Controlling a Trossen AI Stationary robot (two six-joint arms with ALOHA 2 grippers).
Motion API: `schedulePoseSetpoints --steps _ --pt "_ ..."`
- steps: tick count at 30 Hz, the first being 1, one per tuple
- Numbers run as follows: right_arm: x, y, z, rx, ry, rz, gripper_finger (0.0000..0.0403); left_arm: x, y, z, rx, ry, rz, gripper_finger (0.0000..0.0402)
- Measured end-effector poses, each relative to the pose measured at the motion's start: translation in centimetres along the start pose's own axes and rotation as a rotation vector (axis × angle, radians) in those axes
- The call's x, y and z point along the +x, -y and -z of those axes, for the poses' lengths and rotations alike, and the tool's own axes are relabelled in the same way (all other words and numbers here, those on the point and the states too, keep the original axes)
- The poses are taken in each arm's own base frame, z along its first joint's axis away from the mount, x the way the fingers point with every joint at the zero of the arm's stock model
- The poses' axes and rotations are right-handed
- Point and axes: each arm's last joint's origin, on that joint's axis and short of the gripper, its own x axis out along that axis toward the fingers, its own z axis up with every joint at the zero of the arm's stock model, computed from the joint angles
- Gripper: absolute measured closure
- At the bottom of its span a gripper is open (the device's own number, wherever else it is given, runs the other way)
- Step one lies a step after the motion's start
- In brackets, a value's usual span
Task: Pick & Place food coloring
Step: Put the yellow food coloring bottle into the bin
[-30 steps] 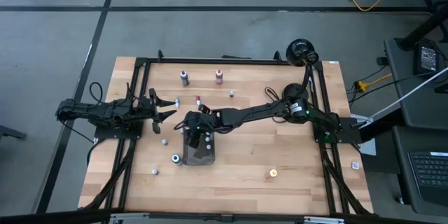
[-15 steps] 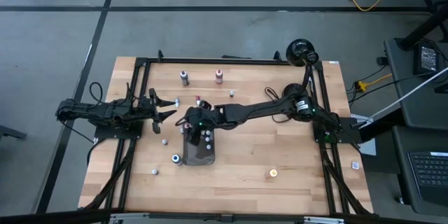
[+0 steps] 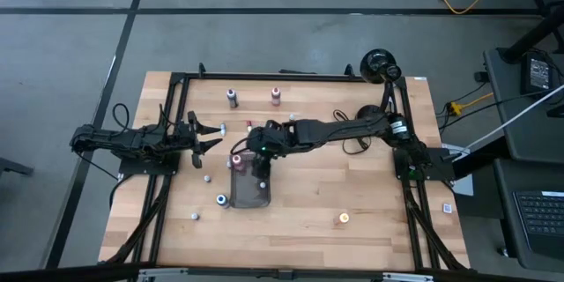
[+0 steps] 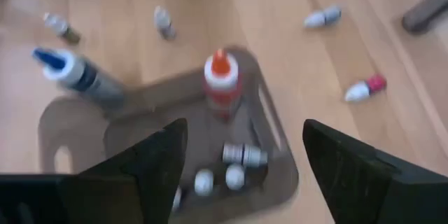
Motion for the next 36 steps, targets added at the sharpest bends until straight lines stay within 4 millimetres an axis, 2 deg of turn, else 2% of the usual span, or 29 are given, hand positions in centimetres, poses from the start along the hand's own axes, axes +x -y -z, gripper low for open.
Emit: schedulePoseSetpoints --steps 3,6,22,36 --pt "-1.6 0.0 0.5 0.004 -0.082 -0.031 0.0105 0.0 0.0 0.0 0.0 0.0 0.0 0.0247" --pt "-2.3 0.0 1.9 0.012 -0.149 -0.089 0.0103 0.0 0.0 0.0 0.0 0.0 0.0 0.0247" --pt "-9.8 -2.5 12.6 -0.045 -0.282 -0.211 0.0102 0.0 0.0 0.0 0.0 0.0 0.0 0.0247" --pt "-14.0 -6.6 18.8 -0.044 -0.408 -0.29 0.0102 0.0 0.0 0.0 0.001 0.0 0.0 0.0247"
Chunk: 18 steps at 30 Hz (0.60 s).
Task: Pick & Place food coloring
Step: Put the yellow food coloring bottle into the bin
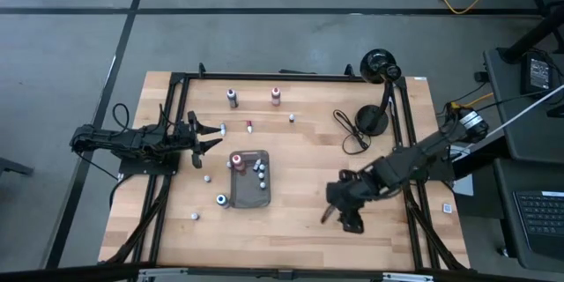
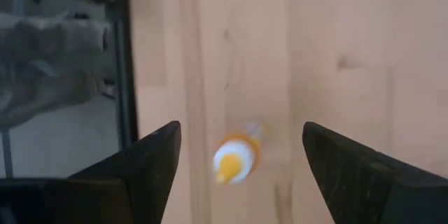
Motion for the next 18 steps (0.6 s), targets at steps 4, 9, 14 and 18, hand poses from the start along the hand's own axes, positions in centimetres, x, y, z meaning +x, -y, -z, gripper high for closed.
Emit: schedulePoseSetpoints --steps 4,9,14,18 --pt "0.1 -1.3 1.4 -0.058 -0.022 0.023 0.0102 0.0 0.0 0.0 -0.001 0.0 0.0 0.0247" --pt "0.2 -2.4 2.8 -0.13 -0.005 0.105 0.0102 0.0 0.0 0.0 0.0 0.0 0.0 0.0247" --pt "0.5 -3.2 3.5 -0.171 0.016 0.144 0.0102 0.0 0.0 0.0 0.0 0.0 0.0 0.0247" --pt "1.7 -2.9 4.2 -0.179 0.004 0.152 0.0102 0.0 0.0 0.0 -0.001 0.0 0.0 0.0247"
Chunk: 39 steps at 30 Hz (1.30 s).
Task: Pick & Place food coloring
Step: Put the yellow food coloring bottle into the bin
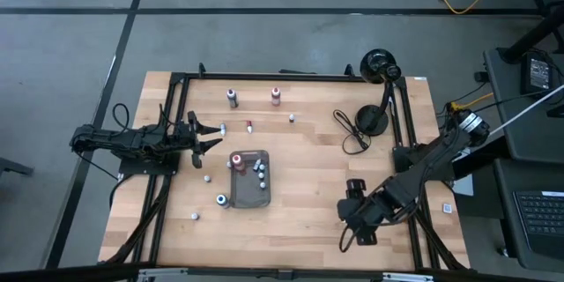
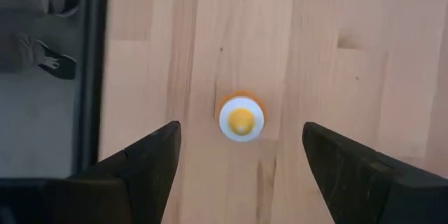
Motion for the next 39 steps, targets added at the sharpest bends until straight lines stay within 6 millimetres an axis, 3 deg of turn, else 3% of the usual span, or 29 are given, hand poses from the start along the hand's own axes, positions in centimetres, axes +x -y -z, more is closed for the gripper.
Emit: schedulePoseSetpoints --steps 16,23,27,39 --pt "3.9 0.5 1.4 0.022 0.003 0.004 0.0102 0.0 0.0 0.0 0.0 0.0 0.0 0.0247" --pt "4.1 0.5 1.3 0.0 0.021 0.03 0.0106 0.0 0.0 0.0 0.0 0.0 0.0 0.0247" --pt "4.1 0.5 1.3 0.0 0.021 0.031 0.0137 0.0 0.0 0.0 0.0 0.0 0.0 0.0247" --pt "4.0 0.5 1.3 -0.009 0.024 0.032 0.028 0.0 0.0 0.0 0.0 0.0 0.0 0.0247"
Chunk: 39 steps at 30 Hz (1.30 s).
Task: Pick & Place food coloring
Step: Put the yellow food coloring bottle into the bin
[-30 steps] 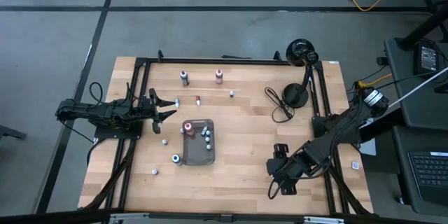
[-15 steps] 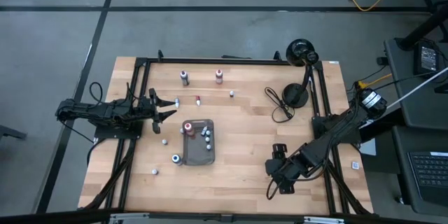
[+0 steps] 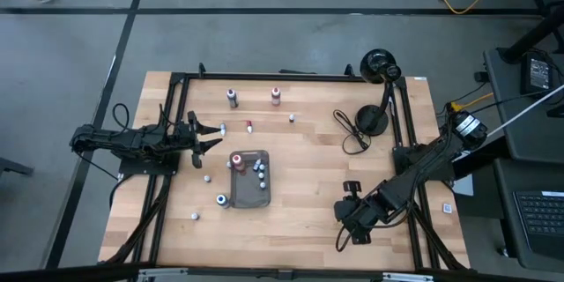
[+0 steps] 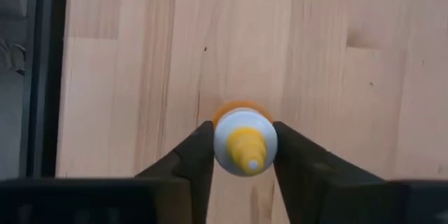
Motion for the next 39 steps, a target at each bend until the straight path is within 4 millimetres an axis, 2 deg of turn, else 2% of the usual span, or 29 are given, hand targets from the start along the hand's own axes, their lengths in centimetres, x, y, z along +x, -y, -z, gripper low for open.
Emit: schedulePoseSetpoints --steps 4,10,26,31,39 --pt "-0.4 -0.2 -0.4 -0.025 0.006 -0.01 0.0282 0.0 0.0 0.0 0.0 0.0 0.0 0.0247" --pt "-2.2 0.2 -2.5 -0.029 0.03 -0.01 0.028 0.0 0.0 0.0 0.0 0.0 0.0 0.0247" --pt "-9.5 3.4 -8.2 -0.039 0.089 0.011 0.0279 0.0 0.0 0.0 0.0 0.0 0.0 0.0247" --pt "-10.2 4.4 -10.3 -0.035 0.086 0.036 0.0279 0.0 0.0 0.0 0.0 0.0 0.0 0.0247" --pt "-10.0 6.6 -15.8 -0.006 0.152 0.068 0.0279 0.0 0.0 0.0 0.0 0.0 0.0 0.0247"
